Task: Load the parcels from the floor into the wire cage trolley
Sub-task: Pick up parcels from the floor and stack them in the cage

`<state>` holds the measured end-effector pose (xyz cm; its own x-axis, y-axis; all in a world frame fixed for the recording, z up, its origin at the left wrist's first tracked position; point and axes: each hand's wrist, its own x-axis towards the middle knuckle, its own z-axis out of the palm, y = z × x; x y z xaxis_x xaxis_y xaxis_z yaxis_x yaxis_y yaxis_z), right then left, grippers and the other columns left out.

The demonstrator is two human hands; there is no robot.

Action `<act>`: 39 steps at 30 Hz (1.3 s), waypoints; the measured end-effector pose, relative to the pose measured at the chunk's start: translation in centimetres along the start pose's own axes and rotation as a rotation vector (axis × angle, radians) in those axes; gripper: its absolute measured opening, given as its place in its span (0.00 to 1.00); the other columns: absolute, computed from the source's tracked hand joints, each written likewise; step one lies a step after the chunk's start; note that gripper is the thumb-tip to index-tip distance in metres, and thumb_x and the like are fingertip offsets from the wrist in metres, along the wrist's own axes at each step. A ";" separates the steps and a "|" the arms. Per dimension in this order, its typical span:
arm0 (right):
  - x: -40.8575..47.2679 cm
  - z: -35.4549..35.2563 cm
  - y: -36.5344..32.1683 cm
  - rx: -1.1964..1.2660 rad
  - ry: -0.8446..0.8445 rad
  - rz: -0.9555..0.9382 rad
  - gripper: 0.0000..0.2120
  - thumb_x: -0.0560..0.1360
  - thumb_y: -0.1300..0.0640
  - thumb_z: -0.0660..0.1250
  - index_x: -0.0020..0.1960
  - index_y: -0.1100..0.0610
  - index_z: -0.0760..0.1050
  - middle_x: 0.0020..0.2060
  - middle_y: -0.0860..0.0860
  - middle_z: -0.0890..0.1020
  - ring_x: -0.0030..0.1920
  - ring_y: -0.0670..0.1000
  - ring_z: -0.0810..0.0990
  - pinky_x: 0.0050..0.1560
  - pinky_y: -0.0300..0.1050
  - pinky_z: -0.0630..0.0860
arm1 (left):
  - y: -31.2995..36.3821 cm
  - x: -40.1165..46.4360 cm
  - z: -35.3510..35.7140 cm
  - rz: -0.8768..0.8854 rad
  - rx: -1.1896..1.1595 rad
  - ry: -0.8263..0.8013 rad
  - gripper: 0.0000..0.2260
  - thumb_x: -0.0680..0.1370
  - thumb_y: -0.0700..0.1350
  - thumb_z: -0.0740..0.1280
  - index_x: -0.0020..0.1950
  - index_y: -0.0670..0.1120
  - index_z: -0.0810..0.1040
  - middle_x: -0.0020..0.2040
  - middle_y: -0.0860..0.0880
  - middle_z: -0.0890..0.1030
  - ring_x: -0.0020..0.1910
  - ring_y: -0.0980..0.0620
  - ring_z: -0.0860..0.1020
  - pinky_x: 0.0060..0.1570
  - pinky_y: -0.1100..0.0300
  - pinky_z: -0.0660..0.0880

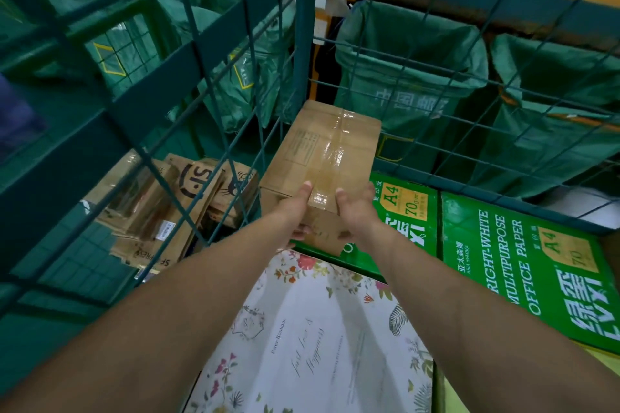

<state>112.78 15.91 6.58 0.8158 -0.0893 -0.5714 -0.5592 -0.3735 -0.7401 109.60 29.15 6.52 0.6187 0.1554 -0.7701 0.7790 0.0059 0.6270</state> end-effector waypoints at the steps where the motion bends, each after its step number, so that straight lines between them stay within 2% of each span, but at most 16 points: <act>1: -0.9 -0.3 -0.4 0.003 -0.026 0.028 0.41 0.82 0.42 0.62 0.81 0.40 0.35 0.77 0.53 0.65 0.66 0.63 0.75 0.48 0.59 0.81 | 0.0 -0.5 -0.1 -0.011 0.010 0.005 0.37 0.78 0.73 0.56 0.73 0.44 0.71 0.56 0.44 0.83 0.57 0.42 0.79 0.66 0.44 0.72; 4: -3.6 -1.8 -0.5 -0.048 -0.043 0.038 0.42 0.82 0.42 0.64 0.83 0.45 0.38 0.78 0.55 0.66 0.70 0.63 0.72 0.58 0.60 0.77 | -0.3 -2.9 -0.2 0.019 0.061 -0.021 0.35 0.80 0.71 0.54 0.75 0.45 0.69 0.56 0.45 0.81 0.56 0.44 0.78 0.66 0.46 0.72; 6: -5.4 -2.6 -0.2 -0.066 -0.072 -0.021 0.42 0.82 0.44 0.65 0.83 0.49 0.40 0.77 0.55 0.67 0.72 0.60 0.72 0.64 0.53 0.73 | -0.7 -4.8 -0.2 0.043 0.111 -0.020 0.36 0.81 0.71 0.53 0.77 0.45 0.68 0.58 0.44 0.81 0.57 0.44 0.78 0.65 0.47 0.72; 8: -8.1 -4.4 -0.3 -0.070 -0.106 -0.060 0.38 0.83 0.48 0.65 0.83 0.51 0.45 0.77 0.55 0.68 0.72 0.58 0.71 0.63 0.48 0.70 | -0.6 -7.4 0.4 0.061 0.141 -0.027 0.37 0.80 0.71 0.54 0.77 0.45 0.68 0.60 0.44 0.81 0.58 0.45 0.78 0.65 0.49 0.73; 12: -13.9 -8.0 -1.4 -0.088 -0.122 -0.082 0.35 0.84 0.48 0.63 0.83 0.51 0.47 0.77 0.55 0.67 0.72 0.58 0.71 0.60 0.47 0.71 | -0.2 -13.2 1.8 0.078 0.123 -0.059 0.37 0.81 0.70 0.55 0.80 0.46 0.64 0.70 0.43 0.77 0.68 0.43 0.75 0.72 0.47 0.68; 17: -23.0 -13.1 -3.2 -0.139 -0.214 -0.215 0.31 0.85 0.49 0.61 0.82 0.55 0.52 0.76 0.55 0.69 0.68 0.56 0.73 0.61 0.48 0.73 | -0.1 -22.8 3.8 0.145 0.092 -0.058 0.36 0.81 0.69 0.55 0.81 0.48 0.60 0.76 0.42 0.72 0.73 0.41 0.72 0.70 0.50 0.68; 19: -27.6 -15.2 -3.3 -0.179 -0.242 -0.268 0.34 0.83 0.44 0.63 0.82 0.52 0.51 0.77 0.54 0.67 0.71 0.57 0.72 0.64 0.51 0.74 | -0.6 -27.6 4.8 0.201 0.097 -0.008 0.34 0.81 0.69 0.56 0.79 0.48 0.63 0.72 0.43 0.76 0.68 0.43 0.76 0.64 0.51 0.72; 22: -34.7 -18.2 -2.5 -0.249 -0.309 -0.319 0.40 0.80 0.36 0.62 0.83 0.51 0.49 0.78 0.55 0.65 0.71 0.59 0.72 0.67 0.55 0.75 | -2.2 -35.2 6.5 0.313 0.133 0.116 0.31 0.81 0.69 0.58 0.73 0.48 0.69 0.60 0.47 0.82 0.52 0.50 0.81 0.48 0.56 0.75; 25: -41.0 -20.7 -1.6 -0.306 -0.366 -0.396 0.28 0.86 0.47 0.58 0.80 0.60 0.58 0.72 0.54 0.71 0.72 0.60 0.71 0.67 0.51 0.73 | -3.9 -41.4 8.0 0.360 0.141 0.170 0.28 0.81 0.67 0.59 0.68 0.46 0.73 0.57 0.47 0.83 0.45 0.51 0.80 0.43 0.58 0.72; 27: -45.2 -22.0 -0.2 -0.330 -0.441 -0.400 0.21 0.87 0.52 0.54 0.77 0.60 0.64 0.66 0.55 0.73 0.70 0.60 0.72 0.66 0.52 0.73 | -6.1 -45.7 8.6 0.388 0.151 0.230 0.23 0.81 0.67 0.60 0.58 0.49 0.79 0.48 0.48 0.83 0.40 0.52 0.79 0.41 0.58 0.71; 30: -49.0 -22.3 2.0 -0.391 -0.467 -0.473 0.22 0.84 0.48 0.56 0.75 0.56 0.69 0.70 0.60 0.76 0.67 0.64 0.76 0.59 0.52 0.77 | -8.9 -50.8 8.7 0.422 0.185 0.236 0.23 0.76 0.70 0.62 0.41 0.51 0.77 0.33 0.46 0.73 0.28 0.49 0.70 0.33 0.58 0.64; 31: -49.9 -22.1 2.9 -0.382 -0.493 -0.500 0.23 0.82 0.47 0.59 0.73 0.57 0.71 0.70 0.62 0.76 0.68 0.65 0.76 0.62 0.57 0.77 | -10.0 -52.2 8.3 0.418 0.205 0.230 0.26 0.73 0.72 0.62 0.41 0.49 0.78 0.33 0.45 0.71 0.28 0.49 0.68 0.32 0.57 0.62; 33: -52.1 -21.7 4.2 -0.381 -0.536 -0.522 0.21 0.83 0.50 0.61 0.72 0.59 0.73 0.70 0.62 0.76 0.69 0.65 0.75 0.67 0.64 0.75 | -12.5 -55.0 7.4 0.421 0.227 0.256 0.31 0.70 0.75 0.63 0.47 0.47 0.82 0.39 0.43 0.74 0.37 0.47 0.72 0.37 0.56 0.66; 35: -54.4 -20.8 5.4 -0.444 -0.622 -0.555 0.20 0.84 0.54 0.60 0.76 0.55 0.68 0.73 0.57 0.72 0.71 0.60 0.73 0.67 0.58 0.74 | -15.2 -57.8 6.8 0.446 0.205 0.270 0.29 0.74 0.72 0.66 0.54 0.47 0.82 0.48 0.42 0.75 0.47 0.46 0.72 0.41 0.54 0.69; 37: -56.4 -19.6 6.4 -0.540 -0.707 -0.570 0.21 0.85 0.56 0.58 0.78 0.51 0.63 0.76 0.51 0.67 0.70 0.54 0.70 0.65 0.52 0.74 | -18.1 -59.4 5.9 0.445 0.222 0.327 0.23 0.79 0.65 0.65 0.57 0.46 0.81 0.50 0.42 0.77 0.46 0.47 0.73 0.44 0.52 0.70; 39: -58.3 -17.7 7.6 -0.546 -0.768 -0.559 0.19 0.85 0.55 0.58 0.76 0.51 0.65 0.71 0.50 0.70 0.68 0.53 0.71 0.68 0.55 0.73 | -21.5 -60.5 4.5 0.425 0.194 0.367 0.21 0.81 0.61 0.64 0.56 0.44 0.79 0.48 0.43 0.76 0.43 0.47 0.72 0.43 0.52 0.70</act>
<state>63.62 1.97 40.55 0.5191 0.7485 -0.4126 0.1565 -0.5578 -0.8151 55.92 15.15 39.08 0.8320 0.4358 -0.3433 0.4961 -0.3074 0.8120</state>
